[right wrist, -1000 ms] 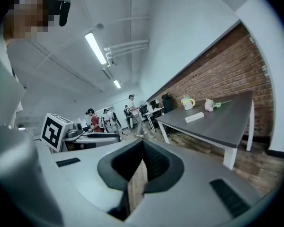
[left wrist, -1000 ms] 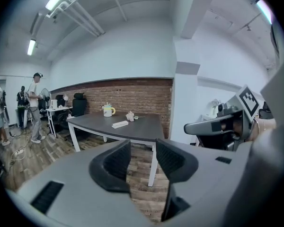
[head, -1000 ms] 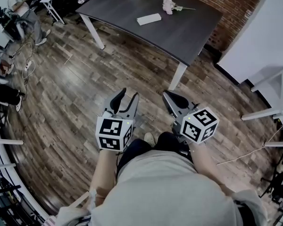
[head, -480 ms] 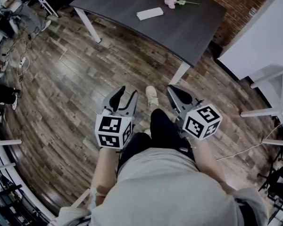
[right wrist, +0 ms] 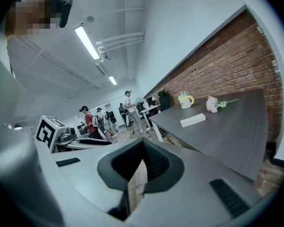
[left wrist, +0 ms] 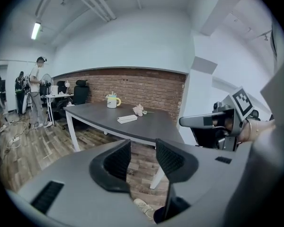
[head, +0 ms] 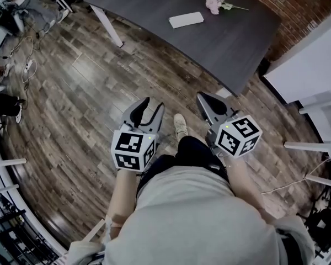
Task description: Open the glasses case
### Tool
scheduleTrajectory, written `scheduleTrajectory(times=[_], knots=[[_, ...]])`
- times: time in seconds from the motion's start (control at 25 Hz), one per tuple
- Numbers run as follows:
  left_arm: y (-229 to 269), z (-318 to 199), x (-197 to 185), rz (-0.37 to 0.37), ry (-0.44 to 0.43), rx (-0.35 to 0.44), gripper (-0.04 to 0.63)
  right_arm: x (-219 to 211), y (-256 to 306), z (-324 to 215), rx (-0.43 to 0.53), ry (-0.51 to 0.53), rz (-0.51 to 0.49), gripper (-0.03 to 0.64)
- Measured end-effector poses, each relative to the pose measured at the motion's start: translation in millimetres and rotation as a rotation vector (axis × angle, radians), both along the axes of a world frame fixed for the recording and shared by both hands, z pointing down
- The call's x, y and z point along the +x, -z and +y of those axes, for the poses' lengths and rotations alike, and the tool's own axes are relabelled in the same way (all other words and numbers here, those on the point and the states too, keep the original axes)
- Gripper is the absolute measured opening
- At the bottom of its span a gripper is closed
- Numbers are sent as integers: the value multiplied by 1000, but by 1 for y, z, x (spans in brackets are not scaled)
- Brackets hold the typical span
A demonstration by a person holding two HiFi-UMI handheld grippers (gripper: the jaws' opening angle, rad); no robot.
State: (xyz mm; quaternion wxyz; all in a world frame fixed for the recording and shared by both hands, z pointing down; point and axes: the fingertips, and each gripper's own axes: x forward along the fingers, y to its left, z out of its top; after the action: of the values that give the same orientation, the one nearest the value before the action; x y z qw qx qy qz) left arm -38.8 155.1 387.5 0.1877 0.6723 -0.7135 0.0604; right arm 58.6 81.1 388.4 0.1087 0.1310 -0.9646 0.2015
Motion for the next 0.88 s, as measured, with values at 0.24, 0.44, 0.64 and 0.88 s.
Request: scheduleTrajectory(times=[0.24,0.44,0.64,0.88], knots=[[8,-65,-34,-13,11,2,178,-41,9,-63,-3,31,-4,8],[12,-116,-58,-8,16,3,178,-61,10,-110,-15,37,1,8],[13,-156,-74,-5,32,1,178,-71,11,-149,-17,39,2,8],[18,-181,-91,5,63,1,178,-76,7,-180,-41,22,0,6]])
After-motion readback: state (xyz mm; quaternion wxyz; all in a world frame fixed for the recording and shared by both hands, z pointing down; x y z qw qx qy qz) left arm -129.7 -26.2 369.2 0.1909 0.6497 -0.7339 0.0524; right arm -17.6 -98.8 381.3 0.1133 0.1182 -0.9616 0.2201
